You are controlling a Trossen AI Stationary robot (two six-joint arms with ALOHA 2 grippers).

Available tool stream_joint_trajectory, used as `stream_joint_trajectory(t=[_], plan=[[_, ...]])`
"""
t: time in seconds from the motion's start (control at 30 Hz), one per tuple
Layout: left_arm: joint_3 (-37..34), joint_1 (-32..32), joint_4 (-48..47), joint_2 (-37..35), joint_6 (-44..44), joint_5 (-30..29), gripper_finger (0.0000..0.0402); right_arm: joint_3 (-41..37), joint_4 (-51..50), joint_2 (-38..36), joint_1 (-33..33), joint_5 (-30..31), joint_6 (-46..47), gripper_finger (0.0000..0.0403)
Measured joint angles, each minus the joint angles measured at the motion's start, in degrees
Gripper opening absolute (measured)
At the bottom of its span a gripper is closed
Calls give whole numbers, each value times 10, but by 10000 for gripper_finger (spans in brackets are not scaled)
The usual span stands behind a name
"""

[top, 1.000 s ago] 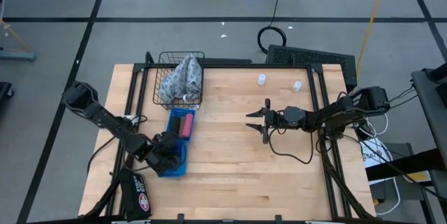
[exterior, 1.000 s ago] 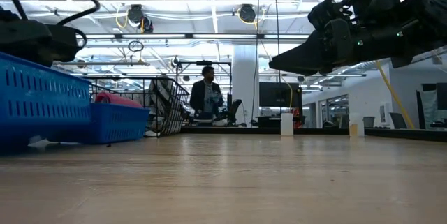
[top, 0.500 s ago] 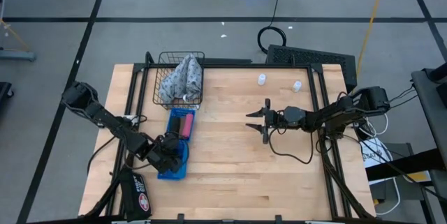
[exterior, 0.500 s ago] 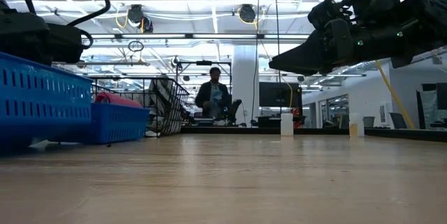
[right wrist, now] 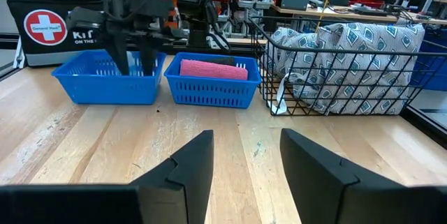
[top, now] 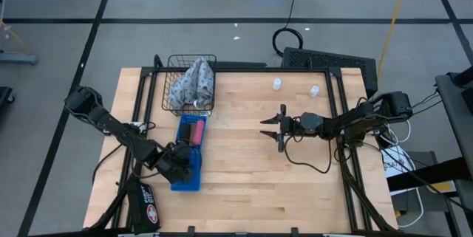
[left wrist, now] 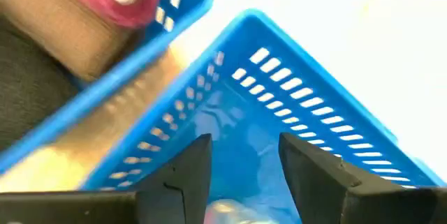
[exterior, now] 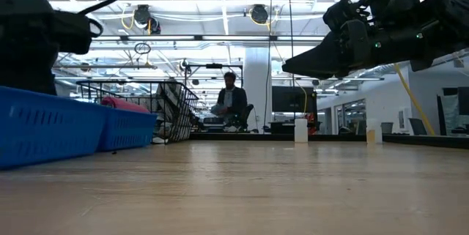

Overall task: Pick & Place Medicine items
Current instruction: Put the bottom transparent bottle into the bottom blue basket, then put the right transparent bottle into the bottom blue basket

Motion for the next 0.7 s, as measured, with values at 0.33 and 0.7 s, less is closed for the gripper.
stream_joint_trajectory(t=[0.33,0.7], plan=[[66,24,-96,-5,49,-3,177,0,0,0,0,0,0,157],[156,42,-127,-167,272,-8,177,0,-31,-38,0,31,4,157]])
